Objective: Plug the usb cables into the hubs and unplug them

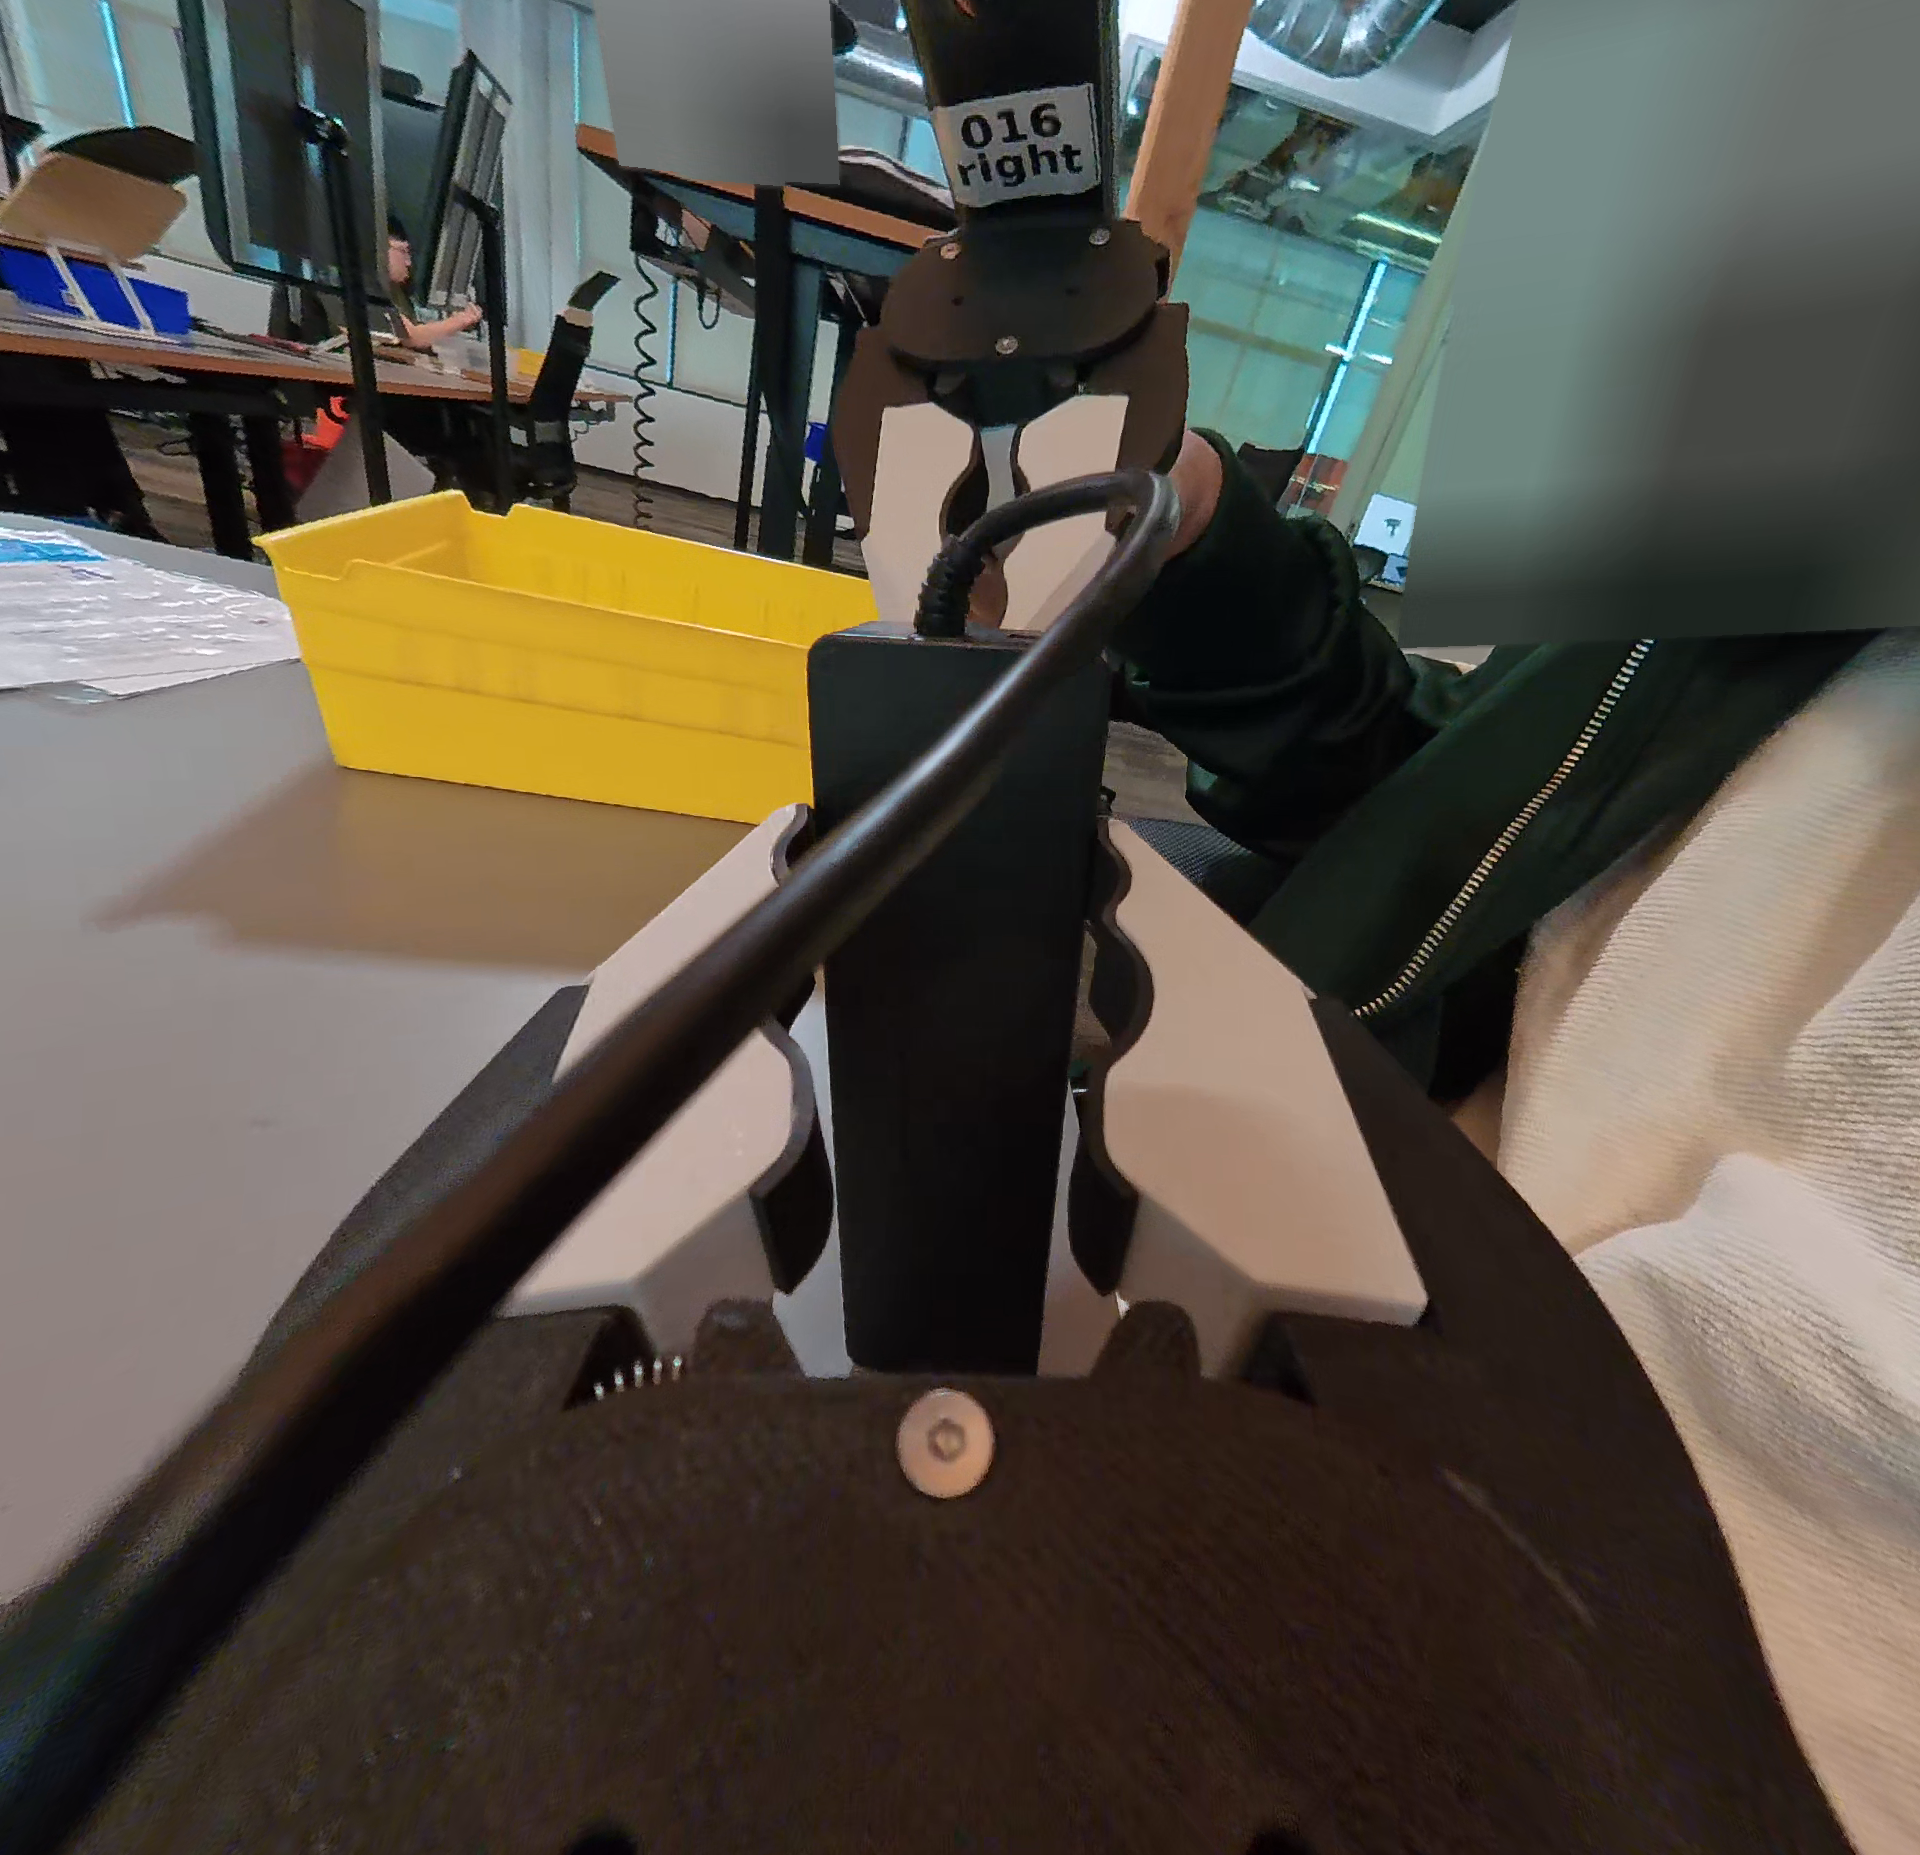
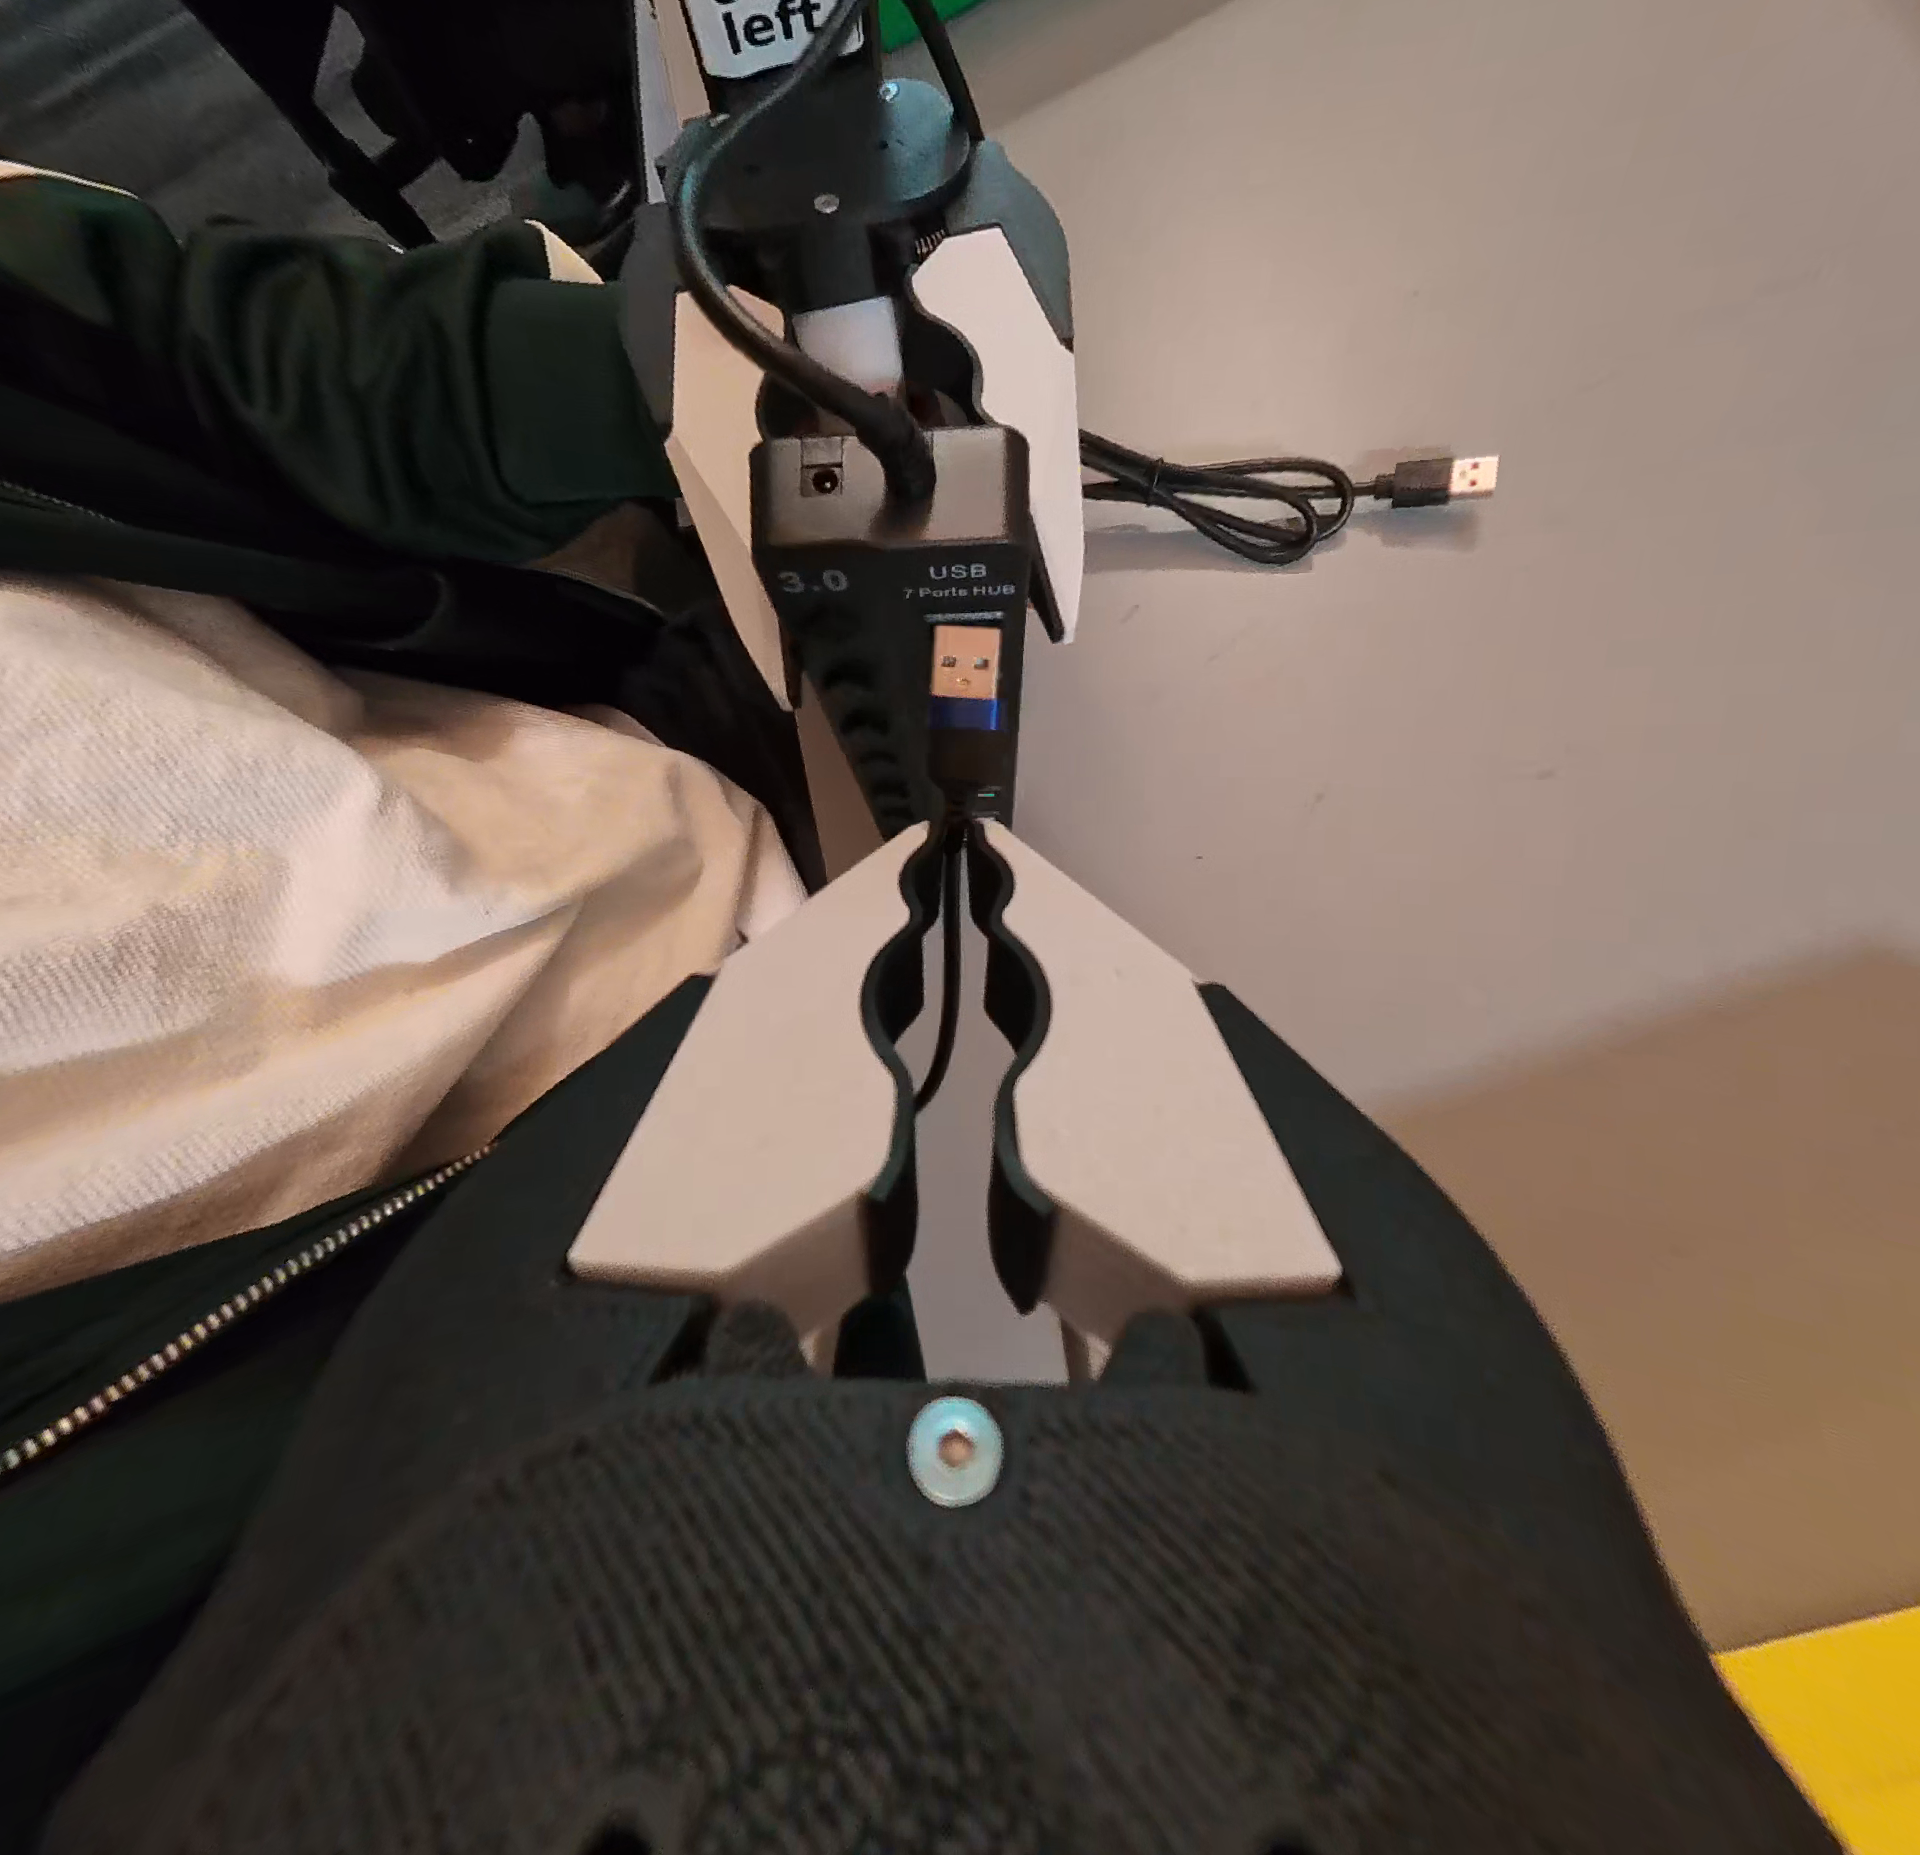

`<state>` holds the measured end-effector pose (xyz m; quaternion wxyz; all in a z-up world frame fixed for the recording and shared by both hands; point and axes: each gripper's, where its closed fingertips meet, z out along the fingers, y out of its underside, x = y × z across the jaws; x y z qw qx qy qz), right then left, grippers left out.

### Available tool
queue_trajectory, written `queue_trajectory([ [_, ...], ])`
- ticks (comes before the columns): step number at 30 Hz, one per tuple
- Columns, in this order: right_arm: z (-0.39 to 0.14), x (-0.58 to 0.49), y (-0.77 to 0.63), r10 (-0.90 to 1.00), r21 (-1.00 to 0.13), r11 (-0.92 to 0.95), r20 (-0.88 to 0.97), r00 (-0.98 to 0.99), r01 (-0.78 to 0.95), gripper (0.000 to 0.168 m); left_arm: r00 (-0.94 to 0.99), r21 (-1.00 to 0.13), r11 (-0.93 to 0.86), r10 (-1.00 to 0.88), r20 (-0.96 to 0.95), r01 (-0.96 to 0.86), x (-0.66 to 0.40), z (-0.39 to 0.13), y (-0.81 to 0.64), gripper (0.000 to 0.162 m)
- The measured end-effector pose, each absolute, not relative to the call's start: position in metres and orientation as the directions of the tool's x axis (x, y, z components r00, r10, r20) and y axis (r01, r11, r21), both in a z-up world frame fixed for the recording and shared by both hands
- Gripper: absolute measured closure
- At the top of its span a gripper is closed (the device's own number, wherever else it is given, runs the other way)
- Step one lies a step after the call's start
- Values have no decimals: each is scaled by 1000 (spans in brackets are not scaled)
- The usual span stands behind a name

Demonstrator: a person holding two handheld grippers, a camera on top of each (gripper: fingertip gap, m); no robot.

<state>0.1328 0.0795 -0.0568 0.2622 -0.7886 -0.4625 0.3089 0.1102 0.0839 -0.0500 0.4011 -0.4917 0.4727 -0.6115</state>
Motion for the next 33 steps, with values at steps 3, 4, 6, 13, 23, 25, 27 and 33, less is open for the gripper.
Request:
queue_trajectory([
  [3,-56,134,79,894,-693,-429,-232,384,580,165,-201,-973,-232,-954,223,19,110,-51,82,112],
  [4,-56,134,78,895,-692,-426,-228,385,583,165,-202,-973,-232,-954,223,19,110,-51,82,112],
  [6,-55,134,78,897,-691,-420,-217,385,588,165,-203,-973,-232,-953,223,18,110,-51,82,112],
  [13,-51,132,79,898,-710,-418,-228,377,567,165,-205,-972,-234,-952,227,12,110,-51,81,112],
  [23,-46,131,83,886,-731,-438,-254,387,523,166,-202,-969,-245,-950,237,17,107,-52,84,112],
  [25,-44,131,85,884,-739,-440,-254,394,511,165,-199,-970,-241,-952,233,16,107,-52,84,112],
  [27,-40,131,86,879,-751,-445,-263,397,488,165,-200,-970,-243,-951,235,17,107,-52,84,112],
  [33,-26,130,90,866,-790,-467,-319,385,396,166,-201,-970,-241,-952,232,18,107,-52,84,111],
])
